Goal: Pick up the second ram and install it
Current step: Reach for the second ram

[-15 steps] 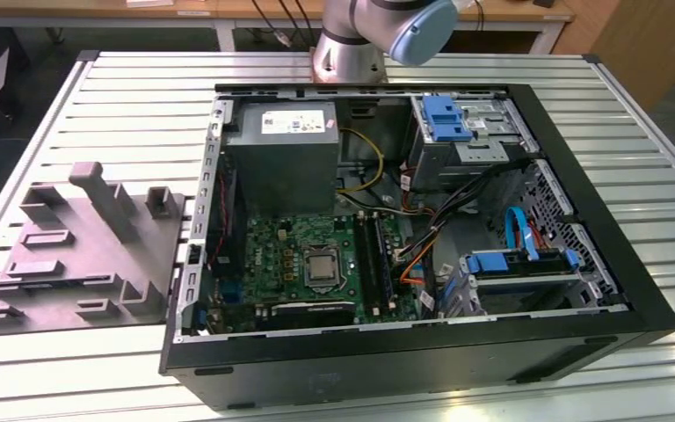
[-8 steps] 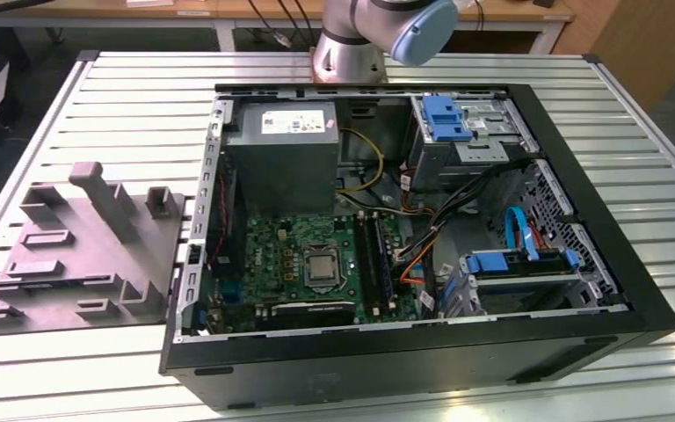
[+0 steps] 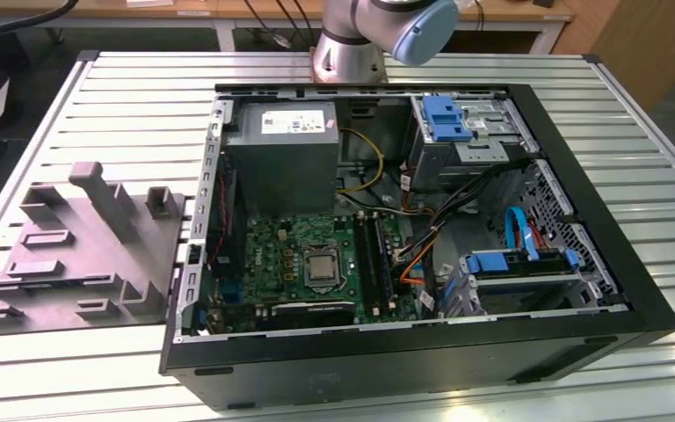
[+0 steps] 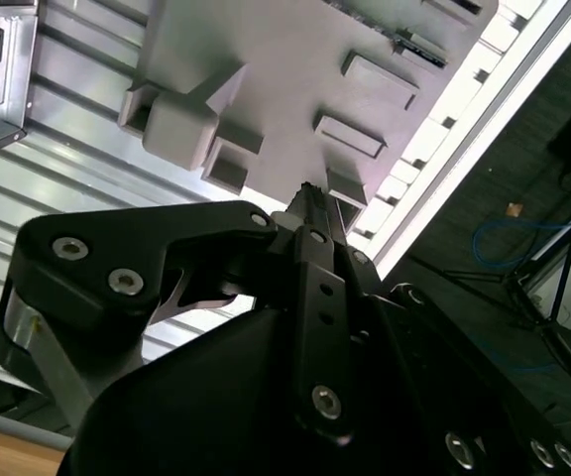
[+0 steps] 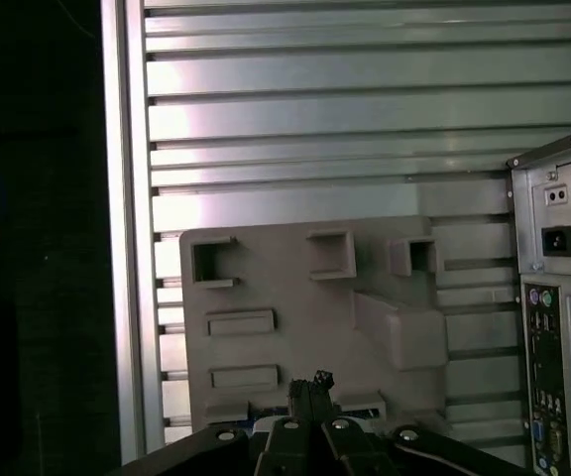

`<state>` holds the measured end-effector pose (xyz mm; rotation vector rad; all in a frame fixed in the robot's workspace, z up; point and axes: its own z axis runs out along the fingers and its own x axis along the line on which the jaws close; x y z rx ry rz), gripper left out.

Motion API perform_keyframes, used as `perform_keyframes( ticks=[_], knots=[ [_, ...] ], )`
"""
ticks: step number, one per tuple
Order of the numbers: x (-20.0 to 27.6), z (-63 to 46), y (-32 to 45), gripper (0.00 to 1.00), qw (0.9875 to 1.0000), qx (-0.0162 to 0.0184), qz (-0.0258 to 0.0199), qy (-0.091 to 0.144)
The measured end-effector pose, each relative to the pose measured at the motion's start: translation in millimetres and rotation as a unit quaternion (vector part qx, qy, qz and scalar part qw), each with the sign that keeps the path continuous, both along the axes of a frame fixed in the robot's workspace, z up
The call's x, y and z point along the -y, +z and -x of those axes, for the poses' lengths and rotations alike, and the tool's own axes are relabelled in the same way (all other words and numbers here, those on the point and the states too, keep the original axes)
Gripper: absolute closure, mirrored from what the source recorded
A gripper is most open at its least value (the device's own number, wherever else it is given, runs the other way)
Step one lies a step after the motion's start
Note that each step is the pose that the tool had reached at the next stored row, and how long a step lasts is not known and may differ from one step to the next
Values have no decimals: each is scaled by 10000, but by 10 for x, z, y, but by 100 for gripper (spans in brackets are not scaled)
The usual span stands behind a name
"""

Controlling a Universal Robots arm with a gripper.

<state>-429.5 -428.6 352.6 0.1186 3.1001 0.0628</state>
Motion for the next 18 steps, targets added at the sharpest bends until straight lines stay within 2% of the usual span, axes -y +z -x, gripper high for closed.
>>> perform_keyframes(
  ticks=[13, 18],
  knots=[
    [176, 30, -167, 90, 10000, -69, 11, 0],
    [227, 35, -235, 90, 9999, -100, 14, 0]
  ],
)
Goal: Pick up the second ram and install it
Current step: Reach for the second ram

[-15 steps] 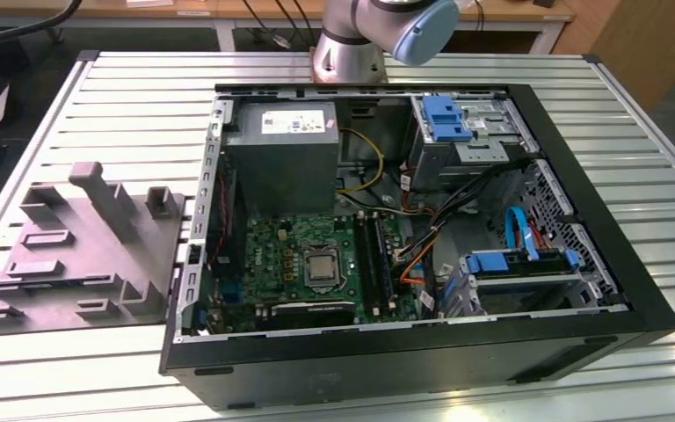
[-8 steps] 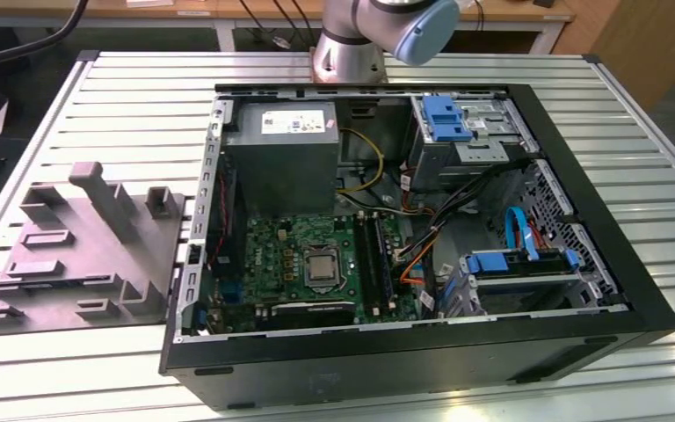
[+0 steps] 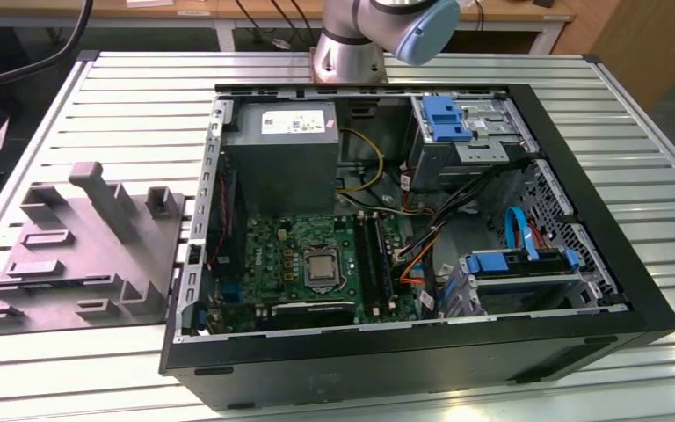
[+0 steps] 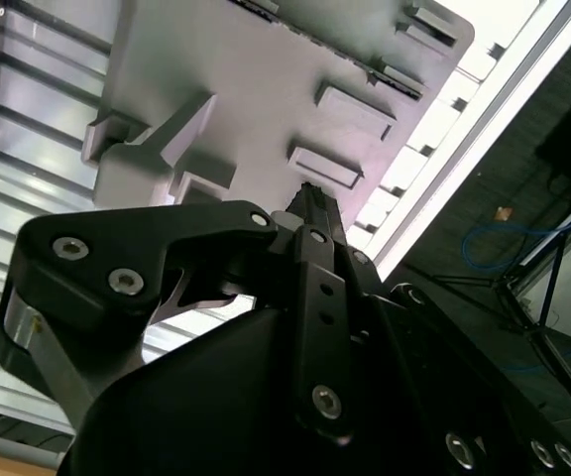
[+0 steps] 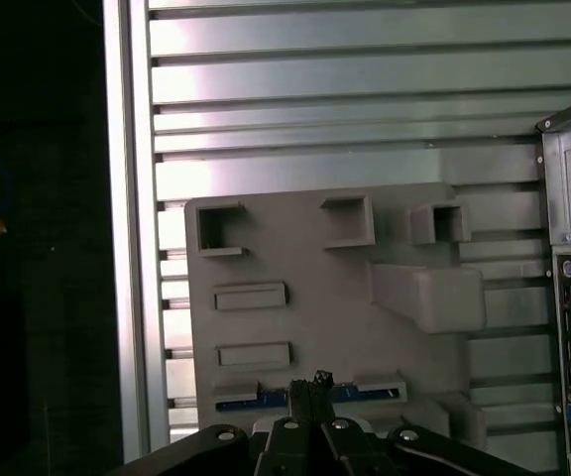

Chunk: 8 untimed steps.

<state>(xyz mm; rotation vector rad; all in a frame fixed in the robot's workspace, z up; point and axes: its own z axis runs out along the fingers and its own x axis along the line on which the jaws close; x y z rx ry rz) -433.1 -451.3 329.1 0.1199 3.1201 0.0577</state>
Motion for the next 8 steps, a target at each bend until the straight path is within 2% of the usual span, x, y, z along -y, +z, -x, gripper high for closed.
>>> perform_keyframes(
  ticks=[8],
  knots=[
    [82, 1, -114, 90, 10000, -50, 2, 0]
  ],
)
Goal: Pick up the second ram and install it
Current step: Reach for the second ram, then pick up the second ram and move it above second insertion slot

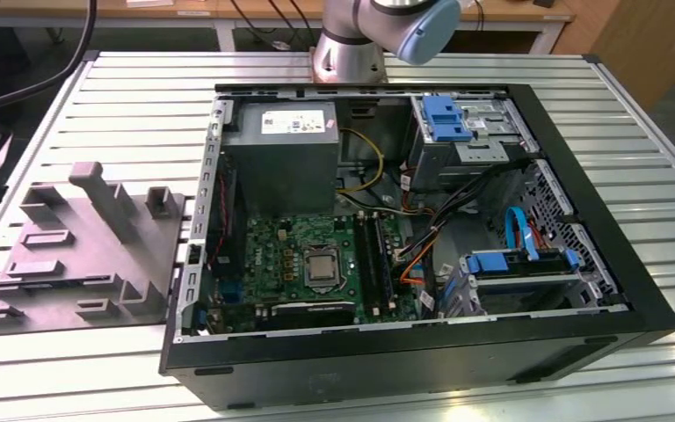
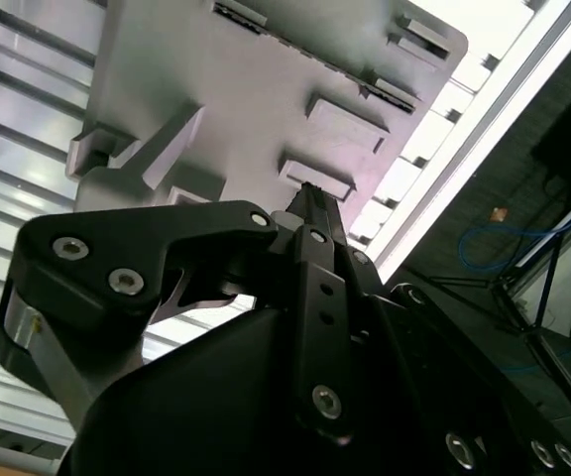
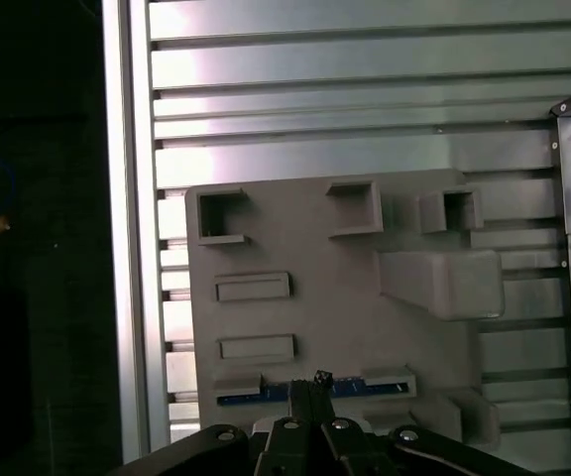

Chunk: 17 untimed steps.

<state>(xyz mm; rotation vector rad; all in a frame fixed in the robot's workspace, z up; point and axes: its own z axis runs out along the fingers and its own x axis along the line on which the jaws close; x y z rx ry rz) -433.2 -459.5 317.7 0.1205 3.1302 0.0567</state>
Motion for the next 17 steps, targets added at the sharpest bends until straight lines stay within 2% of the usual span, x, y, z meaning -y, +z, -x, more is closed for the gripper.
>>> perform_keyframes(
  ticks=[10, 13, 17],
  knots=[
    [136, 0, -129, 90, 10000, -77, -1, 0],
    [155, 0, -158, 90, 10000, -97, 0, 0],
    [159, 0, -168, 90, 10000, -99, 0, 0]
  ],
)
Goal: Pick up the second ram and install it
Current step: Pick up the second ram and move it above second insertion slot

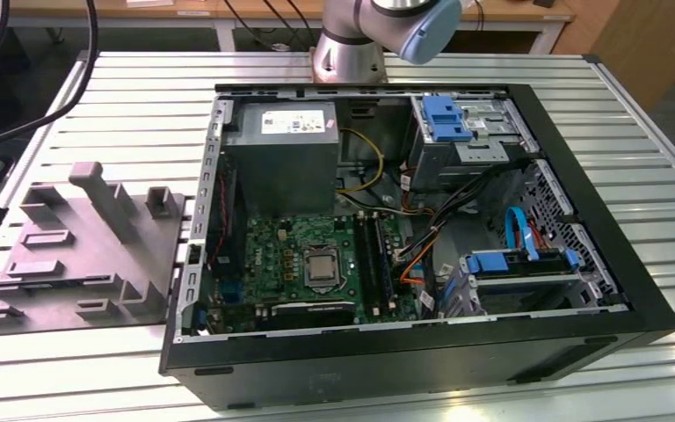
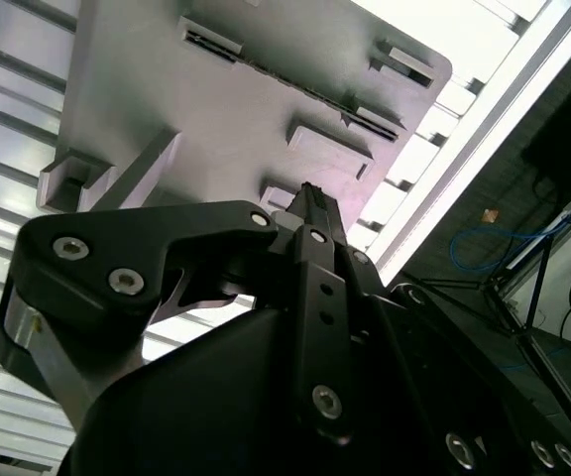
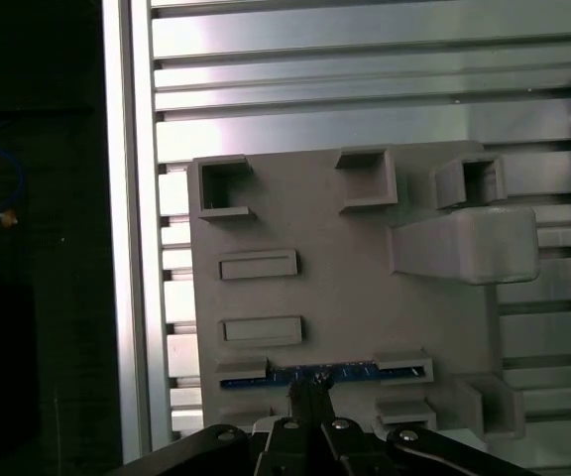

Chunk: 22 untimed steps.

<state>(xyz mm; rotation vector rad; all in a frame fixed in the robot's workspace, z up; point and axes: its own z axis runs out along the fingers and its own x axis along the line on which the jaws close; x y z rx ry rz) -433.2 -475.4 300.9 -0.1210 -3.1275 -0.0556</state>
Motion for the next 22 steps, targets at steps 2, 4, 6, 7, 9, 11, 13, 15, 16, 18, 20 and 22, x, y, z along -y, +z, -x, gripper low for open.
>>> perform_keyframes(
  ticks=[2, 4, 6, 7, 9, 11, 13, 15, 16, 18, 20, 22],
  knots=[
    [0, 0, 0, 90, 10000, 0, 0, 0],
    [0, 0, -1, 90, 10000, 0, 0, 0],
    [1, 0, -1, 90, 10000, 0, 0, 0],
    [1, 0, -1, 90, 10000, 0, 0, 0],
    [1, 0, -1, 90, 10000, 0, 0, 0],
    [1, 0, -2, 90, 10000, 0, 0, 1],
    [1, 0, -3, 90, 10000, 0, 0, 55],
    [1, 0, -4, 90, 9997, 1, 0, 225],
    [1, 0, -4, 90, 9995, 0, 0, 314],
    [1, 0, -5, 90, 9988, 0, 0, 494],
    [1, 0, -6, 90, 9977, 0, 0, 674],
    [1, 0, -7, 90, 9963, 0, 0, 859]
  ],
)
